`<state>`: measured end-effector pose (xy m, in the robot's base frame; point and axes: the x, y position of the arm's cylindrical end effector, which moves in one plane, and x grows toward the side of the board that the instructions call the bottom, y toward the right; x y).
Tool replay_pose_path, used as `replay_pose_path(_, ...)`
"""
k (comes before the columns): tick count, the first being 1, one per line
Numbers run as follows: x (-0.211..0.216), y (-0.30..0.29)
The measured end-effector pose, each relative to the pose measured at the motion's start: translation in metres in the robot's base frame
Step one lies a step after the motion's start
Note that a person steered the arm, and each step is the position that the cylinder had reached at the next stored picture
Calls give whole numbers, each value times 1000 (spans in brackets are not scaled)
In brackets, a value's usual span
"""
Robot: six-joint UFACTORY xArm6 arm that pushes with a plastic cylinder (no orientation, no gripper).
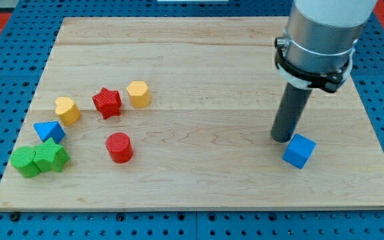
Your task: Place the arm to the right of the blue triangle
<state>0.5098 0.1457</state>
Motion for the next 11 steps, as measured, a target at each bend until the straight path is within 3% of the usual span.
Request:
replay_pose_path(3, 3, -23)
replay_pose_path(5, -48, -180)
replay_pose_path(7, -28, -277)
replay_pose_path(8, -21, -279)
replay_pose_path(11, -26, -363)
